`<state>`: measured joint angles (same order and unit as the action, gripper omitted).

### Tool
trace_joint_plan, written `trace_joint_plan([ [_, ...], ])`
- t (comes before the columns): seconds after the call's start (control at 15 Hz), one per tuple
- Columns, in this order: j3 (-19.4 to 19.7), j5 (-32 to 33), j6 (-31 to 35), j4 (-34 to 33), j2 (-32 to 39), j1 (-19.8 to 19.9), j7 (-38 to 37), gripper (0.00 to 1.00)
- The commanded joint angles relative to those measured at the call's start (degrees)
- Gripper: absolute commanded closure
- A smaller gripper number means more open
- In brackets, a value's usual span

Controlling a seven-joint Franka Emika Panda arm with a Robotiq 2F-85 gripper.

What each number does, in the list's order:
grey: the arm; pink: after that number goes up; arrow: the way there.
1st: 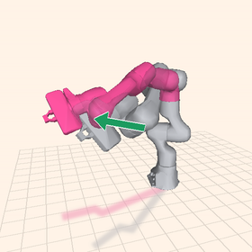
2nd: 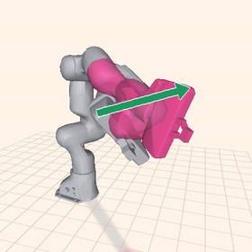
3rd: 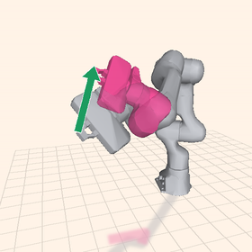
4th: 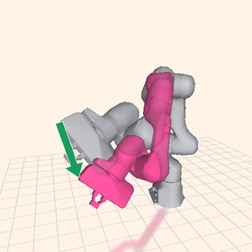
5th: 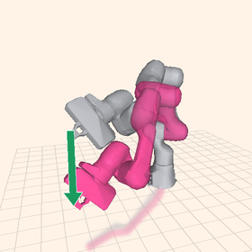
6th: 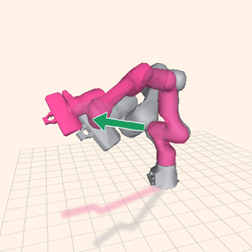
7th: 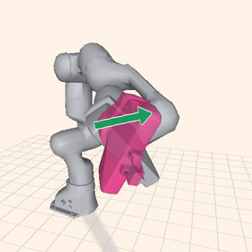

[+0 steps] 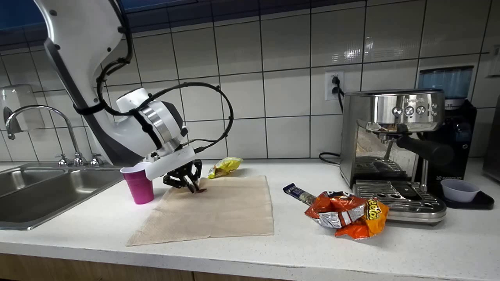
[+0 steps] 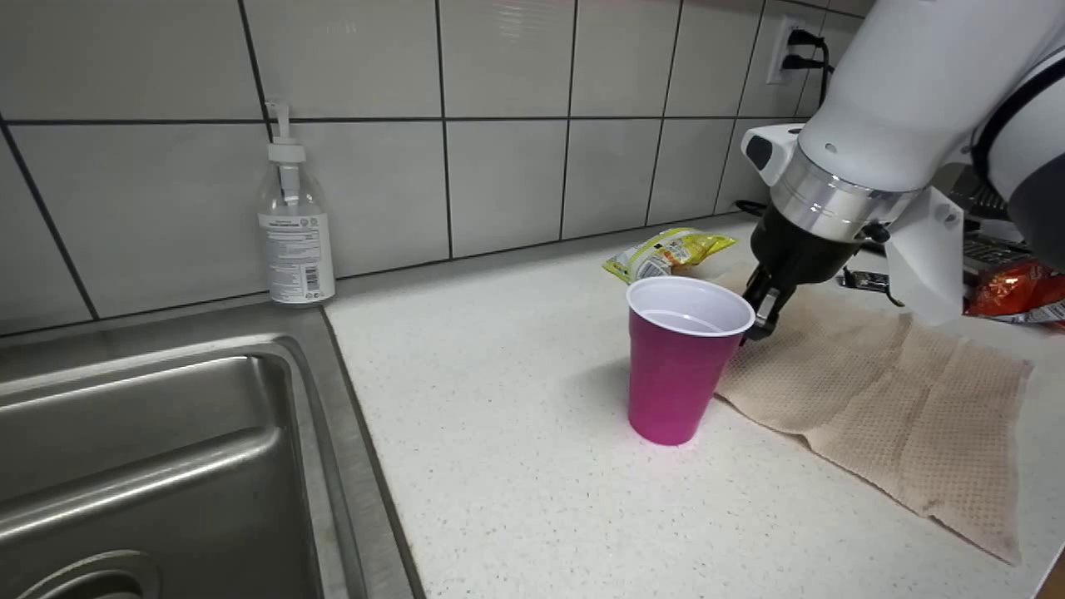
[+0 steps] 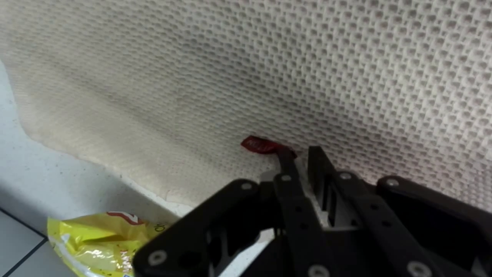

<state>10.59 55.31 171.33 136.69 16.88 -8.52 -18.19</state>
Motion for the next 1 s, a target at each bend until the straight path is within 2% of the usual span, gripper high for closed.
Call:
trace_joint_plan([
  [0.0, 1.1, 1.8, 0.5, -0.8, 0.6, -1.0, -2.3, 0.78],
  [0.13, 1.0, 1.4, 0.4, -0.8, 0.7, -0.9, -2.2, 0.78],
  [0.27, 0.3, -0.1, 0.1, -0.6, 0.7, -0.3, -1.6, 0.91],
  [0.4, 0.2, -0.5, 0.2, -0.6, 0.8, -0.2, -1.7, 0.99],
  [0.73, -0.3, -2.2, 0.2, -0.4, 0.7, 0.3, -1.2, 0.99],
  [0.93, -1.5, -6.0, -0.3, 0.1, 0.1, 1.0, -0.1, 0.99],
])
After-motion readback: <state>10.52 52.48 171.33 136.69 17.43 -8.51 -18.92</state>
